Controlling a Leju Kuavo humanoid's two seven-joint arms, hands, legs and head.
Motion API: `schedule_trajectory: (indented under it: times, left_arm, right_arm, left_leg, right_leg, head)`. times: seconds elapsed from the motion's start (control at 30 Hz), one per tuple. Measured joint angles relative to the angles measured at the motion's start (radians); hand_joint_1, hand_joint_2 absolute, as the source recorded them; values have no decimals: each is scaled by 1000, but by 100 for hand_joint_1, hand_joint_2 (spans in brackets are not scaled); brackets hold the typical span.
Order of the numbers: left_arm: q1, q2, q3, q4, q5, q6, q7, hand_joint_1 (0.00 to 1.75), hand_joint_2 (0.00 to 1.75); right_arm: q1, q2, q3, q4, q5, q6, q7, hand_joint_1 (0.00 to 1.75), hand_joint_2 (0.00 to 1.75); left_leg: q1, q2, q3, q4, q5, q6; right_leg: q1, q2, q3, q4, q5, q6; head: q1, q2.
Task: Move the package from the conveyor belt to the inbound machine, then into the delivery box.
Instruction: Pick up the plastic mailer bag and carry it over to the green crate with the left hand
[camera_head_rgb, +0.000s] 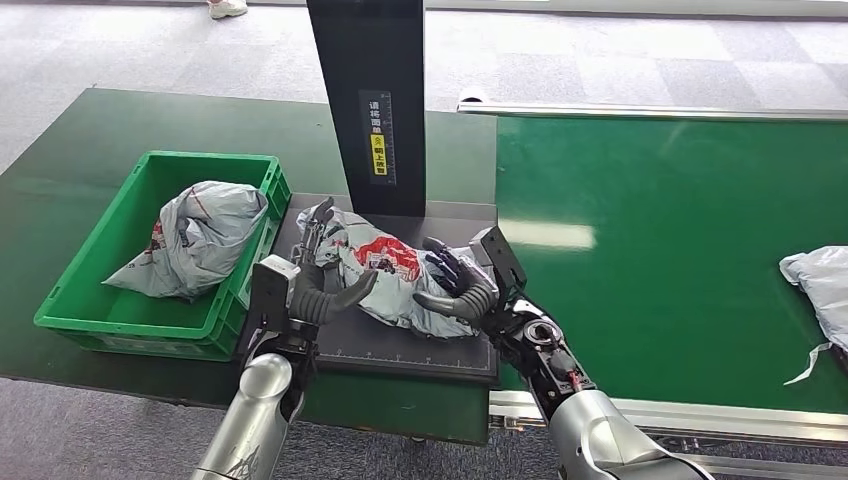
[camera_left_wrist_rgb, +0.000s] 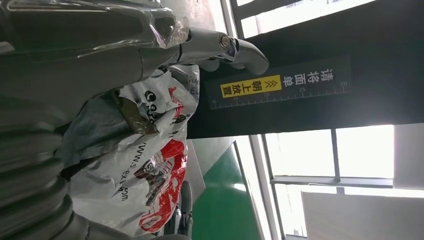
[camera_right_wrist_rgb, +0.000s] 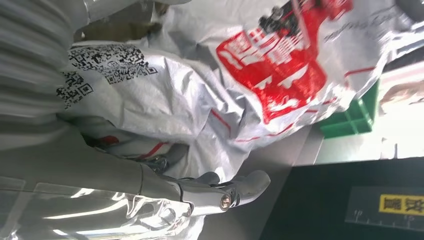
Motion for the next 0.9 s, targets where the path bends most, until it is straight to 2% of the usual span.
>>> schedule_trajectory:
  times: [0.07, 0.17, 0.33, 0.4, 0.53, 0.73, 0.8, 0.9]
  left_arm:
    - [0, 1, 2, 1, -1, 11, -6, 0, 175]
    - [0, 3, 6, 4, -25, 85, -20, 0, 175]
    - [2, 3, 56, -12, -62, 387, -87, 0, 175]
    - [7, 2, 86, -34, -40, 452, -129, 0, 175]
    - [18, -5, 125, -71, -9, 498, -177, 0, 175]
    - [41, -20, 164, -153, -21, 604, -194, 0, 175]
    - [48, -31, 192, -196, -9, 598, -195, 0, 175]
    - [55, -33, 208, -232, 77, 536, -196, 0, 175]
  right_arm:
    - [0, 1, -1, 0, -53, 28, -6, 0, 175]
    - [-3, 6, -2, -2, -118, 29, -29, 0, 175]
    - [-10, 7, -1, -11, -150, -22, -50, 0, 175]
    - [-11, 7, 2, -12, -156, -34, -56, 0, 175]
    - [-11, 7, 10, -12, -164, -36, -64, 0, 175]
    - [-11, 7, 32, -12, -186, -38, -80, 0, 175]
    - [-12, 7, 40, -12, -198, -40, -83, 0, 175]
    - [-15, 7, 47, -17, -214, -50, -91, 0, 175]
  left_leg:
    - [0, 0, 0, 0, 0, 0]
    - [0, 0, 0, 0, 0, 0]
    - [0, 0, 0, 0, 0, 0]
    - [0, 0, 0, 0, 0, 0]
    - [0, 0, 0, 0, 0, 0]
    - [0, 0, 0, 0, 0, 0]
    - [0, 0, 0, 0, 0, 0]
    - [0, 0, 0, 0, 0, 0]
  right_leg:
    - [0, 0, 0, 0, 0, 0]
    - [0, 0, 0, 0, 0, 0]
    - [0, 0, 0, 0, 0, 0]
    - [0, 0, 0, 0, 0, 0]
    - [0, 0, 0, 0, 0, 0]
    - [0, 0, 0, 0, 0, 0]
    - [0, 0, 0, 0, 0, 0]
    - [0, 0, 0, 0, 0, 0]
  head:
    - [0, 0]
    - [0, 0]
    - [0, 0]
    - [0, 0]
    - [0, 0]
    - [0, 0]
    - [0, 0]
    - [0, 0]
